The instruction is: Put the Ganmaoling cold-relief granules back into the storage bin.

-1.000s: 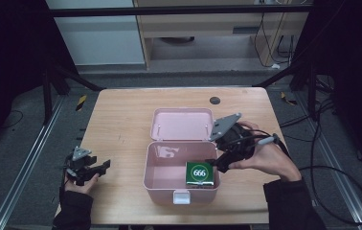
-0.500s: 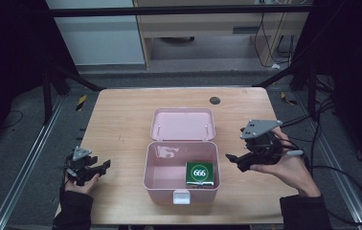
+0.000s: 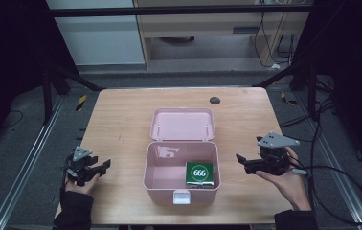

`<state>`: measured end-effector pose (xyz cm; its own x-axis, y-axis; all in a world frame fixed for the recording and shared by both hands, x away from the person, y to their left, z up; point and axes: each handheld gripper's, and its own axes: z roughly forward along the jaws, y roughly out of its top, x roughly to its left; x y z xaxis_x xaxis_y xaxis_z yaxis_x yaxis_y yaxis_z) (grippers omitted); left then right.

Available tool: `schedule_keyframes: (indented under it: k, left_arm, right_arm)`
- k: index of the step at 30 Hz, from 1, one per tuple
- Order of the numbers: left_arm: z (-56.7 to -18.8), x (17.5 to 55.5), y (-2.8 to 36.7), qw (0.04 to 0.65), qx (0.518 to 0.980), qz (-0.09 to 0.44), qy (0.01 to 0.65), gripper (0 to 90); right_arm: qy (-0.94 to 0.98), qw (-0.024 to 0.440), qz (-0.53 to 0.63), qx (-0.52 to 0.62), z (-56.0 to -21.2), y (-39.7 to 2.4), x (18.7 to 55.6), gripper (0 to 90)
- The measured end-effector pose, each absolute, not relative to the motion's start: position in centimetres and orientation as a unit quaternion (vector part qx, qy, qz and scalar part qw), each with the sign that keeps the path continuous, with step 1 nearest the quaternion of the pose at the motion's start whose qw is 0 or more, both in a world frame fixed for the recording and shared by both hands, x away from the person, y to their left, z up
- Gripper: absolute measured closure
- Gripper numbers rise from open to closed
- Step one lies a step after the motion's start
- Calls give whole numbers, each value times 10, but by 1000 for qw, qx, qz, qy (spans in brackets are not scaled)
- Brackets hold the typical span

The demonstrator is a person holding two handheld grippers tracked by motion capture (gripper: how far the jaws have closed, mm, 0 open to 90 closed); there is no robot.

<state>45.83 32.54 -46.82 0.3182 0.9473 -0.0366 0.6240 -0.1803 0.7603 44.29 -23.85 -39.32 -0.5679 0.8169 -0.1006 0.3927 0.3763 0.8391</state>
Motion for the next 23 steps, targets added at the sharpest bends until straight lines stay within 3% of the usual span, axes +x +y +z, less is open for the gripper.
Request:
schedule_keyframes:
  k: [14, 23]
  left_arm:
    - [-472, 459, 327, 344, 734, 234, 537, 448]
    - [-476, 460, 326, 336, 733, 242, 540, 387]
  right_arm:
    - [738, 266, 387, 484, -452, -279, 453, 66]
    - [731, 270, 361, 512, -472, -292, 457, 58]
